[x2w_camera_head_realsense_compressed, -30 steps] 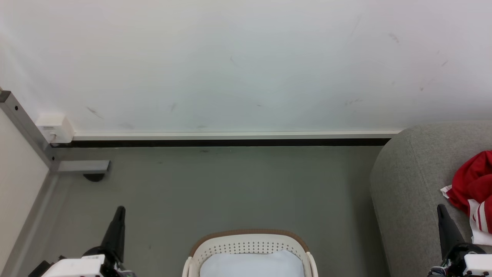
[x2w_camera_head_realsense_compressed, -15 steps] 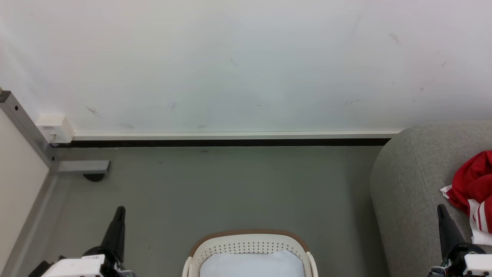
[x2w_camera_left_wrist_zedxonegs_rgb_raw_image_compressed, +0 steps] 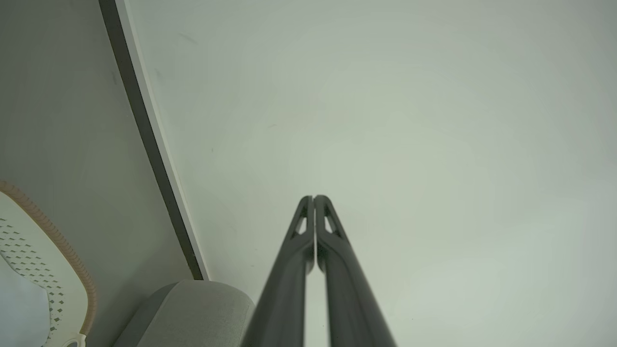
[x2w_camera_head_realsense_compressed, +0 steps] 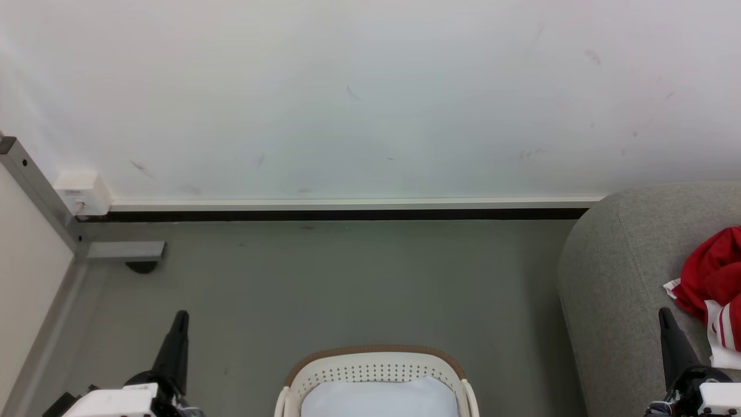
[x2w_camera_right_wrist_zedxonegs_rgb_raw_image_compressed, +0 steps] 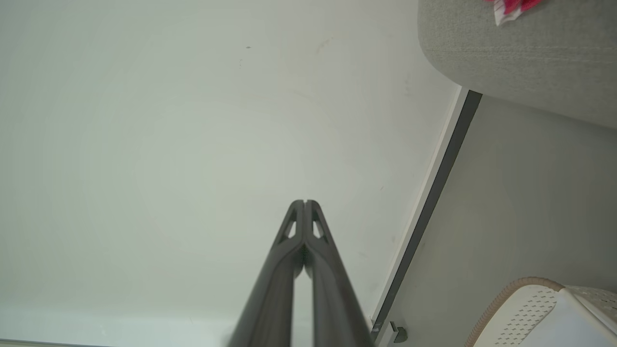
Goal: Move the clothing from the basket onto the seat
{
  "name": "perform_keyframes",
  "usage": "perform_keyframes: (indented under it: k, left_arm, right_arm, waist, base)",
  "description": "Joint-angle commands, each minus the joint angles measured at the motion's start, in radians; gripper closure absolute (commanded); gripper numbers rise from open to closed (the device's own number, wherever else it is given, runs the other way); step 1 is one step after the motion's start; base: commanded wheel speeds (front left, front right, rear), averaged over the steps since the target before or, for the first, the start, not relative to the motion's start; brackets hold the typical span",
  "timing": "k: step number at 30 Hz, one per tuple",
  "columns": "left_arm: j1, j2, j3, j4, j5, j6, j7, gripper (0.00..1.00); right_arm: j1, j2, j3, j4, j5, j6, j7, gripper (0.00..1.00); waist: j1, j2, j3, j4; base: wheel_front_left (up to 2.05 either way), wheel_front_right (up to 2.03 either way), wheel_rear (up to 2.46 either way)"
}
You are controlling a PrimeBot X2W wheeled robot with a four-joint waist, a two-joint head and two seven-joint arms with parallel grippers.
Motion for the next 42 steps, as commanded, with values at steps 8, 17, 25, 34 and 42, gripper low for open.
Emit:
perform_keyframes:
  k: [8,17,25,34,42]
  left_arm:
    - [-0.009,0.002,0.002,-0.003,-0.014,-0.004,0.004,1.0]
    - [-0.009,0.002,0.002,-0.003,-0.014,-0.004,0.004,1.0]
    - [-0.009,0.002,0.002,-0.003,-0.014,-0.004,0.004,1.0]
    - [-0.009,0.002,0.002,-0.003,-0.014,-0.004,0.004,1.0]
    - [-0.009,0.002,0.002,-0.003,-0.014,-0.004,0.004,1.0]
  right_arm:
    - [-0.013,0.001,-0.004,0.003,-0.006,-0.002,0.002,1.0]
    - [-0.013,0.003,-0.006,0.003,-0.008,-0.002,0.005,1.0]
    - [-0.013,0.004,-0.007,0.003,-0.007,-0.002,0.006,1.0]
    - [-0.014,0.004,-0.008,0.003,-0.009,-0.002,0.007,1.0]
    - [-0.014,0.005,-0.009,0.003,-0.01,-0.002,0.008,1.0]
  waist:
    - [0.0,0.0,0.0,0.0]
    - [0.0,0.0,0.0,0.0]
    - [0.0,0.0,0.0,0.0]
    - [0.0,0.0,0.0,0.0]
    - [0.0,0.0,0.0,0.0]
  base:
    - [0.0,0.0,0.0]
    - [0.0,0.0,0.0]
    - [0.0,0.0,0.0]
    - [0.0,0.0,0.0]
    - [0.0,0.0,0.0]
